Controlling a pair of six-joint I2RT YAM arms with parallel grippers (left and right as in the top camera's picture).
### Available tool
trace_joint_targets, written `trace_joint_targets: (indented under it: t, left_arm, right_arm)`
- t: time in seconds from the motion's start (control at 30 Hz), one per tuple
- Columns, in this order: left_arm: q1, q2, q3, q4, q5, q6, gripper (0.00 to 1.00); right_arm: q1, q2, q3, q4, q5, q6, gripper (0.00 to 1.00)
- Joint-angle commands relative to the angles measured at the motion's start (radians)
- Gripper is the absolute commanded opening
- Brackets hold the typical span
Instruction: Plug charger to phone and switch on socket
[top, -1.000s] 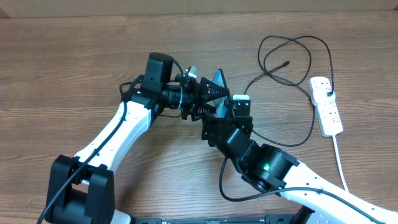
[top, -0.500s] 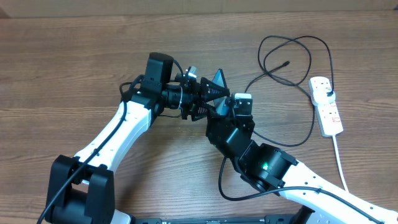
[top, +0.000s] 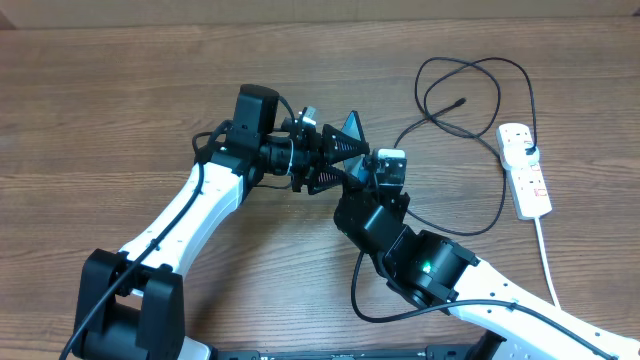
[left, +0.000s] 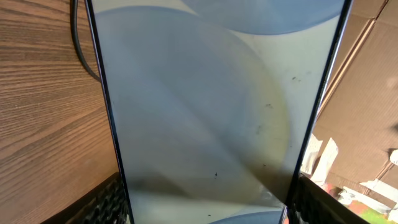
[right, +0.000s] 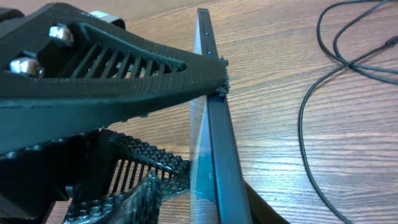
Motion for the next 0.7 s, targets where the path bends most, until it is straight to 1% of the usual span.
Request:
trace_joint_targets:
  t: [0.0,0.1,0.17,0.33,0.5,0.67]
  left_arm:
    - [-0.006,0.005,0.004,0.008,0.034,-0.006,0.26]
    - [-0.006,0.005,0.004,0.008,0.034,-0.006,0.26]
    - [-0.006,0.005,0.004,0.008,0.034,-0.006,0.26]
    - [-0.006,0.005,0.004,0.008,0.034,-0.006,0.27]
    - [-0.006,0.005,0.004,0.008,0.034,-0.006,0.3]
    - [-0.006,0.005,0.004,0.008,0.034,-0.006,0.31]
  right_arm:
    - [0.005,-0.005,0.002,0.006,0.021,-0.005,0.31]
    - [0.005,-0.005,0.002,0.006,0.021,-0.005,0.26]
    - [0.005,-0.005,0.002,0.006,0.021,-0.005,0.24]
    - [0.005,-0.005,0.002,0.005,0.021,-0.004,0.22]
    - [0.005,-0.005,0.002,-0.001,0.021,-0.004,0.15]
    - [0.005,-0.005,0.002,-0.008,0.021,-0.004,0.06]
